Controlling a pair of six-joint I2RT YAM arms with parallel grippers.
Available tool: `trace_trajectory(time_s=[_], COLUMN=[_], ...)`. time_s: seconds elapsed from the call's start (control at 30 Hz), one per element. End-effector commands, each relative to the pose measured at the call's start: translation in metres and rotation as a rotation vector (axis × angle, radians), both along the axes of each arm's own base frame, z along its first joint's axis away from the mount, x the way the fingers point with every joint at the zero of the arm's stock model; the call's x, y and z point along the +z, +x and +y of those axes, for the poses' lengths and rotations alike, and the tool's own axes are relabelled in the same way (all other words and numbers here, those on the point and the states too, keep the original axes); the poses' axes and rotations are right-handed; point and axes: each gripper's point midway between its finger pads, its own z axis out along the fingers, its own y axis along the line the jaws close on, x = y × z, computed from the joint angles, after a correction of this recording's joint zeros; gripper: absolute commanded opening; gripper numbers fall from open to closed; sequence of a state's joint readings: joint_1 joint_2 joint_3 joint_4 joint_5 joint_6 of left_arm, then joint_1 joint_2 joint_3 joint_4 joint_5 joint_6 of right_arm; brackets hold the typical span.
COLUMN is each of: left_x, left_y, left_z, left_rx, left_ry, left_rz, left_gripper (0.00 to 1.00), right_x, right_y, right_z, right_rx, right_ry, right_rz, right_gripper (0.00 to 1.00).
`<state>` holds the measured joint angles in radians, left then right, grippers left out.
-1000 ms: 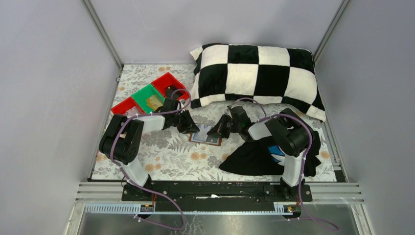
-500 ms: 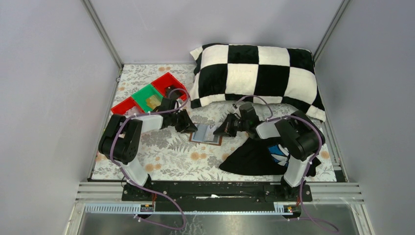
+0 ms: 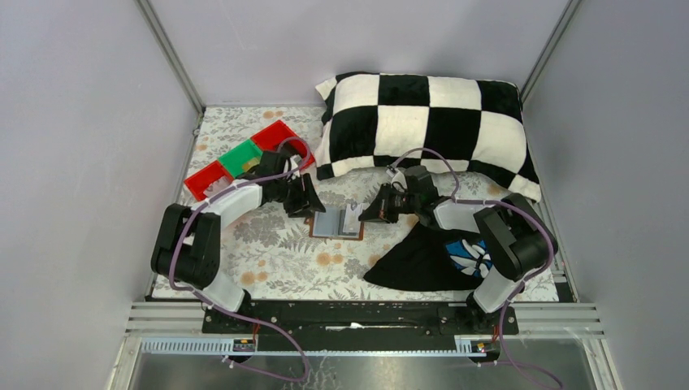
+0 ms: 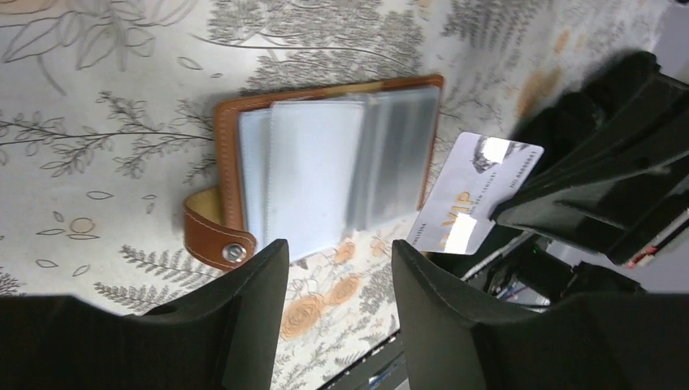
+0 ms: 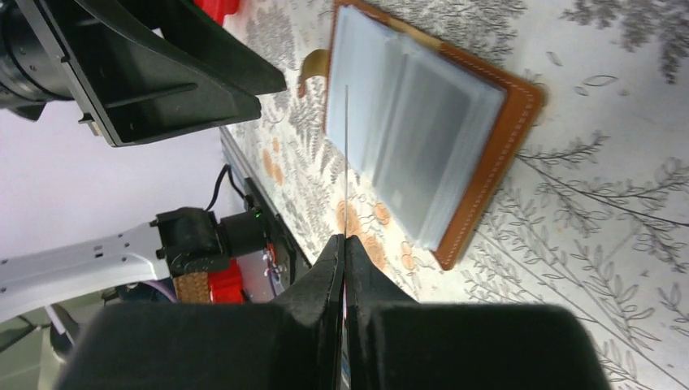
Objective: Take the credit cards out of the card holder
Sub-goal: Remove the credit card from the card holder, then place the credit card in the storage box.
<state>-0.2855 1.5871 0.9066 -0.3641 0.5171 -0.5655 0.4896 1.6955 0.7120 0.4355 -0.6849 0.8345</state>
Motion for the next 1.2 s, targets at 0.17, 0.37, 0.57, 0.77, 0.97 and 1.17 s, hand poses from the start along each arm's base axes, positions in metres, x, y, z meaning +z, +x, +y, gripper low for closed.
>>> trace_trajectory(time_s=[0.17,0.37,0.57,0.77,0.97,1.17], left_x=[0.056,0.077,0.094,0.11,0.116,0.112], left_y=[-0.021,-0.035,-0.037,-0.031,-0.025,-0.02], left_z=[-0.028,-0.042,-0.049,-0.051,-0.052,-0.051], left_rx=[-0.196,-0.262,-0.282,-0.259,-0.244,-0.227], left_ry=[-0.249,-0.436,-0.55,-0.624,-0.641,-0.609], left_rz=[-0.068,-0.094,-0.12,-0.15,-0.158,-0.159], left_gripper=[0.74,0.79,0.74,0.66,0.51,0.17], right_x=[0.082,0.109,0.121,0.116,0.111,0.102], right_y=[-0.001,-0.005,-0.003,-0.003,-0.004,-0.005], right_z=[0.019,0.027,0.03,0.03,0.031,0.031], right_rx=[0.112,0.143,0.152,0.156,0.162,0.163], right_ry=[0.253,0.429,0.501,0.482,0.475,0.463], right_rz=[-0.171,-0.145,-0.14,-0.134,-0.12,-0.103], right_gripper=[0.0,0.0,0.0,0.0,0.0,0.0])
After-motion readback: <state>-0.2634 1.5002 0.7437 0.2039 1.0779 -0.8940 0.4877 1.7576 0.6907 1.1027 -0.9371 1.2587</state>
